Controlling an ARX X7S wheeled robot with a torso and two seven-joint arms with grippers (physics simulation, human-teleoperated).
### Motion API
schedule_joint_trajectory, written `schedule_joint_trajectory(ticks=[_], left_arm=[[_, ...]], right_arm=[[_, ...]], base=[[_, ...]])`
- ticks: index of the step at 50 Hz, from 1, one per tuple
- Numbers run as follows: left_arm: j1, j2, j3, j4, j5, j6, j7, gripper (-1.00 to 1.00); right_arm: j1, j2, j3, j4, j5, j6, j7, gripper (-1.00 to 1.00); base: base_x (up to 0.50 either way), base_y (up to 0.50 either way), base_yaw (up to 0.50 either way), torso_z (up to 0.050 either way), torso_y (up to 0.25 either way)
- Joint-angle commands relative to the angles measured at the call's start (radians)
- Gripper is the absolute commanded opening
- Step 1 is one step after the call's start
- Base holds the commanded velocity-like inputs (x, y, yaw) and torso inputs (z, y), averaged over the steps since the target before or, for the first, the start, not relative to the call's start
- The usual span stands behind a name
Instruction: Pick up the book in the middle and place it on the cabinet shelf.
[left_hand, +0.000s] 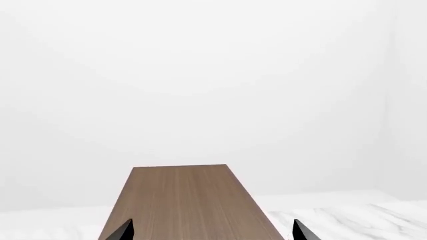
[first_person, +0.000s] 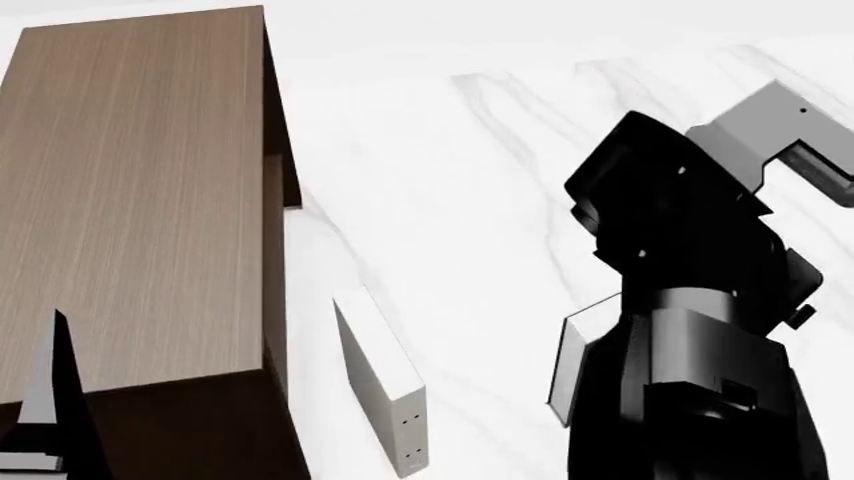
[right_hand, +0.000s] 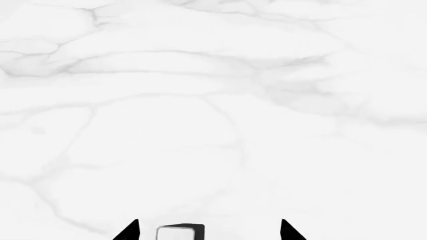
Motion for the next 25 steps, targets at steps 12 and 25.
schedule_joint_trajectory(ticks=[12, 25], left_arm=[[-0.004, -0.029, 0.019, -0.007, -0.018, 0.017, -0.031, 1.0], [-0.004, -0.044, 0.017, -0.008, -0.037, 0.028, -0.046, 1.0]], right_arm=[[-0.012, -0.01, 0.088, 0.005, -0.067, 0.049, -0.044, 1.0], [-0.02, -0.023, 0.139, 0.006, -0.141, 0.061, -0.087, 1.0]], base=[[0.0, 0.0, 0.0, 0.0, 0.0], [0.0, 0.0, 0.0, 0.0, 0.0]])
